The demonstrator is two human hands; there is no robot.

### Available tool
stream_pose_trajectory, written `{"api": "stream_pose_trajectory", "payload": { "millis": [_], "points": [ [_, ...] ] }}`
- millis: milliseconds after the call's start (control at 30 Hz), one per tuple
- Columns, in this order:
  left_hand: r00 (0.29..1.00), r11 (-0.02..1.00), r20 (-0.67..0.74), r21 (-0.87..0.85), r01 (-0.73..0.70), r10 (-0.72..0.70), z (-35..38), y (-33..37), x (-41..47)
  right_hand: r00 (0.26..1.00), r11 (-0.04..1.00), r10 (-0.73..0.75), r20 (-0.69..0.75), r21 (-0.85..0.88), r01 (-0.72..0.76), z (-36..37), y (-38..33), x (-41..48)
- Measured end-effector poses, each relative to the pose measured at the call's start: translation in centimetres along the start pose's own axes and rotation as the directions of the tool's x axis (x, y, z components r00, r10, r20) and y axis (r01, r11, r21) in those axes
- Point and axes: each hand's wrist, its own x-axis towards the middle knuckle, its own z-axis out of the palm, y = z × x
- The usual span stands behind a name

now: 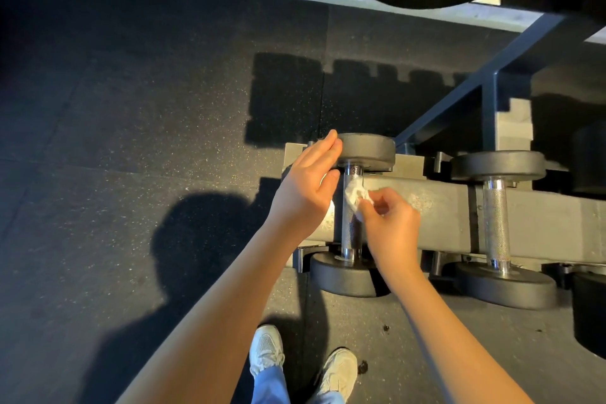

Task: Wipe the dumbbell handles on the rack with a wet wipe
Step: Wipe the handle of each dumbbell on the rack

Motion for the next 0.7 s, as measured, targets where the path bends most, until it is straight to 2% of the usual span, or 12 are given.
{"api": "stream_pose_trajectory", "payload": {
  "millis": [100,167,333,400,567,700],
  "points": [
    [1.000,1.000,-0.005,0.009,-0.001,0.001,0.0,-0.1,0.0,0.993,1.000,0.027,0.115,-0.003,-0.027,-1.2,0.9,-2.1],
    [1.000,1.000,0.004,0.029,-0.009,0.009,0.0,-0.2,0.2,0.989,0.999,0.045,0.143,-0.007,-0.045,-1.6,0.8,-1.8],
    [0.999,0.997,0.011,0.073,-0.040,0.039,-0.2,-0.1,0.2,0.997,0.993,0.077,0.004,0.093,-0.077,-0.3,-0.5,0.8],
    [0.999,0.995,0.006,0.086,-0.047,0.046,-0.1,-0.1,0.1,0.996,0.990,0.092,-0.009,0.110,-0.090,0.0,-0.4,0.4],
    [0.998,0.990,0.012,0.121,-0.066,0.065,-0.3,0.0,0.1,0.987,0.991,0.102,0.126,-0.101,-0.089,-1.5,1.0,-2.7],
    [0.997,0.985,0.025,0.154,-0.081,0.078,-0.5,0.0,0.1,0.992,0.992,0.091,0.091,-0.098,-0.082,-1.2,0.3,-1.8]
  ]
}}
